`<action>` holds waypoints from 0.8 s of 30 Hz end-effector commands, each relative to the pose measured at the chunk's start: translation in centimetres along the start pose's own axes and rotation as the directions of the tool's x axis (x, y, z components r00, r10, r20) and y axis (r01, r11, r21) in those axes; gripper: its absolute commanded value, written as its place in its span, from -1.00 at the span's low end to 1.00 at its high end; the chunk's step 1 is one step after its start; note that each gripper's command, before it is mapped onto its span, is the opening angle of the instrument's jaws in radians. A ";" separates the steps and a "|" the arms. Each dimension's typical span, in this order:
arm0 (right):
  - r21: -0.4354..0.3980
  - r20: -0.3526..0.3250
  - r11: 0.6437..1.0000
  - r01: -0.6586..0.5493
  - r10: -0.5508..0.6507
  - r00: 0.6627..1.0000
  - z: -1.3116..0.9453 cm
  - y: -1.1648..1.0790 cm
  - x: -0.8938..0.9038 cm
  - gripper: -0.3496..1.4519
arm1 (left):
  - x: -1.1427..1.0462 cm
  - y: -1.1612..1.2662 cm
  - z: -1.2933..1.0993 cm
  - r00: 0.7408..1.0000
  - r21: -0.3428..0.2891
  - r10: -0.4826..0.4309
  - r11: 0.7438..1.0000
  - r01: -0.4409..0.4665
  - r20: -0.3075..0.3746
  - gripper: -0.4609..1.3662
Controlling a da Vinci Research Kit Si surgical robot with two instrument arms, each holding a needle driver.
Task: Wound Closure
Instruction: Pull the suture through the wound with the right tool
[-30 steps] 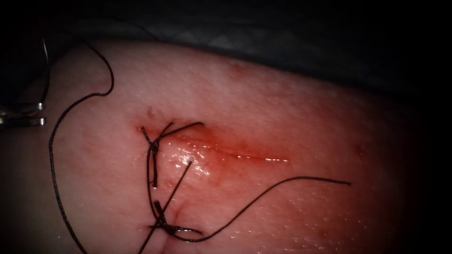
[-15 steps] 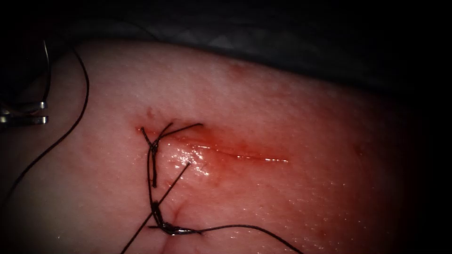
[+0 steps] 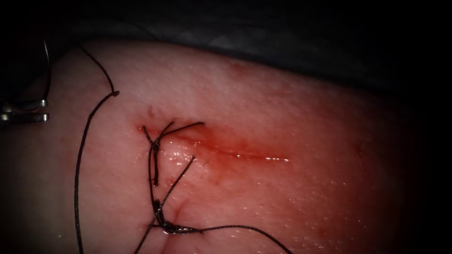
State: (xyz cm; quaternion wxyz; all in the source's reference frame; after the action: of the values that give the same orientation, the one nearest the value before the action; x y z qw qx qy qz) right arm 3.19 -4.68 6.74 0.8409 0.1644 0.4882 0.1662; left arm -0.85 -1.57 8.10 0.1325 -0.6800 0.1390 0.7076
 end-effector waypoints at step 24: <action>-0.157 0.013 0.979 0.133 -0.132 0.991 -0.67 1.39 -0.95 0.58 | -0.02 -0.03 -0.01 1.000 -0.001 0.000 1.000 0.000 0.005 -0.88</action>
State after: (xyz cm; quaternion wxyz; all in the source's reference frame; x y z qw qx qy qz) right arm 2.01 -3.73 7.92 0.8619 0.0597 0.4812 0.1485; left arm -0.83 -1.55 8.11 0.1352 -0.6778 0.1411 0.7087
